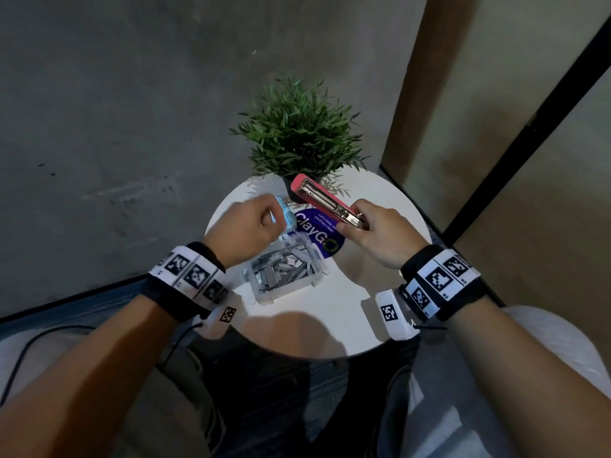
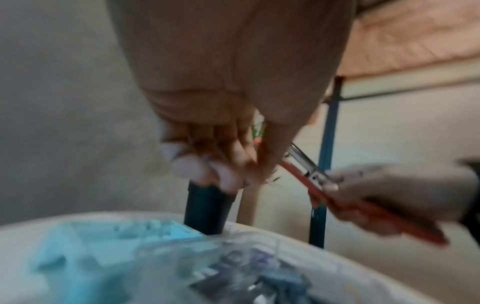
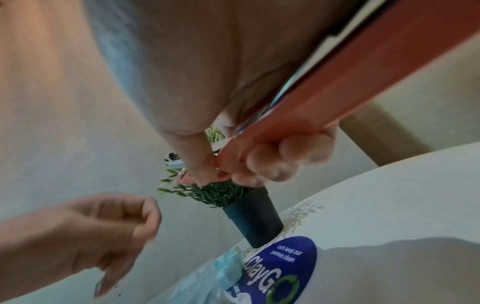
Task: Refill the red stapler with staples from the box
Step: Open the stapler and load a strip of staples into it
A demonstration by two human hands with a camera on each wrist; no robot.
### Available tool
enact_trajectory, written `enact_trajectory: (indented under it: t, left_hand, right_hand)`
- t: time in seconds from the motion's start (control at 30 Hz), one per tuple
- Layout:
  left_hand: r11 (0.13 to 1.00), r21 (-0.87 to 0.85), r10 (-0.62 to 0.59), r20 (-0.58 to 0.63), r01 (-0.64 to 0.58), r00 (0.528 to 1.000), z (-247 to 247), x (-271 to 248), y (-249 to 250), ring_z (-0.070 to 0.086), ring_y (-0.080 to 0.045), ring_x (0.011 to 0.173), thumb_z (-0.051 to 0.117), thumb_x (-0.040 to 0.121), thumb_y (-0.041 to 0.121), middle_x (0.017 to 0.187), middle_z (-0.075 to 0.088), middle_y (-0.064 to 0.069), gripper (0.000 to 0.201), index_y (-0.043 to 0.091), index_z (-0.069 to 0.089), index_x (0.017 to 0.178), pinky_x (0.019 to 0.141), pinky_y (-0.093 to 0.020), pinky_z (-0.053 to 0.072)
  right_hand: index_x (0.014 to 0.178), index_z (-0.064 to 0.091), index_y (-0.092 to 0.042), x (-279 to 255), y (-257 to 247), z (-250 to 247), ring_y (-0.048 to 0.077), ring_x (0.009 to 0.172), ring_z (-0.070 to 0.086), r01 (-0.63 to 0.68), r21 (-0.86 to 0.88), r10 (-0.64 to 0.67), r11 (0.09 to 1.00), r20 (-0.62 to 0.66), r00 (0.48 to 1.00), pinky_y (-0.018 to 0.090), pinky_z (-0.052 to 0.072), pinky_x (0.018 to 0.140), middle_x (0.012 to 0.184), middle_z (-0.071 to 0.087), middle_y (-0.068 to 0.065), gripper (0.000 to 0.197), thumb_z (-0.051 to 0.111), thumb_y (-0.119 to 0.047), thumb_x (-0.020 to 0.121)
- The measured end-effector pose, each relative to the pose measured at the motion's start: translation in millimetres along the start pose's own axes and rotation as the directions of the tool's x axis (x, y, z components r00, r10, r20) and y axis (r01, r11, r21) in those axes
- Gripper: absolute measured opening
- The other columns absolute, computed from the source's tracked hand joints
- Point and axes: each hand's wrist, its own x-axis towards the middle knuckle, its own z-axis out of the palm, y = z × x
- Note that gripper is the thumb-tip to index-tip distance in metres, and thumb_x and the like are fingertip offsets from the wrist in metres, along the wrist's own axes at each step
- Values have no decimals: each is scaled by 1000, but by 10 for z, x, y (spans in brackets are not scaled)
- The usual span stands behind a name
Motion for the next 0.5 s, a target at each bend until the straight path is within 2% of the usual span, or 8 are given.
enact_trajectory:
  t: [0.03,0.07,0.17,0.4,0.5]
  left_hand:
    - [988,149,27,114,-44,993,30,-29,2,62,-18,69,58,91,27,75,67,2,7,28,62,85,67,-34,52]
    - [972,221,34,211,-82,977,72,-54,2,61,-16,73,58,90,30,80,67,5,8,29,63,84,71,-35,53]
    - [956,253,56,338,-148,939,200,-97,20,58,-15,82,62,89,31,92,62,6,9,26,67,94,77,-34,50]
    - [923,330,97,300,-198,949,295,-77,-8,54,-20,101,60,91,30,107,56,-2,24,23,65,113,86,-37,47]
    - [926,339,75,267,-166,961,254,-57,-36,52,-18,101,59,92,34,105,52,3,30,26,62,120,83,-32,43]
  right_hand:
    - [101,54,-18,11,12,13,25,80,61,3,-28,-3,1000,4,1000,31,38,58,87,64,1,31,54,-48,96]
    - [99,54,-19,20,20,28,25,79,60,3,-55,-2,999,7,1000,31,37,58,84,62,0,31,54,-50,96]
    - [98,56,-18,29,23,61,24,76,58,-7,-86,9,996,27,1000,30,35,54,81,59,-1,33,53,-51,96]
    - [104,61,-14,25,35,75,25,81,62,3,-96,0,995,30,1000,32,41,57,93,67,5,43,53,-55,95]
    - [95,58,-13,15,30,69,20,69,57,-1,-91,3,996,21,1000,30,32,52,76,60,-1,47,50,-59,94]
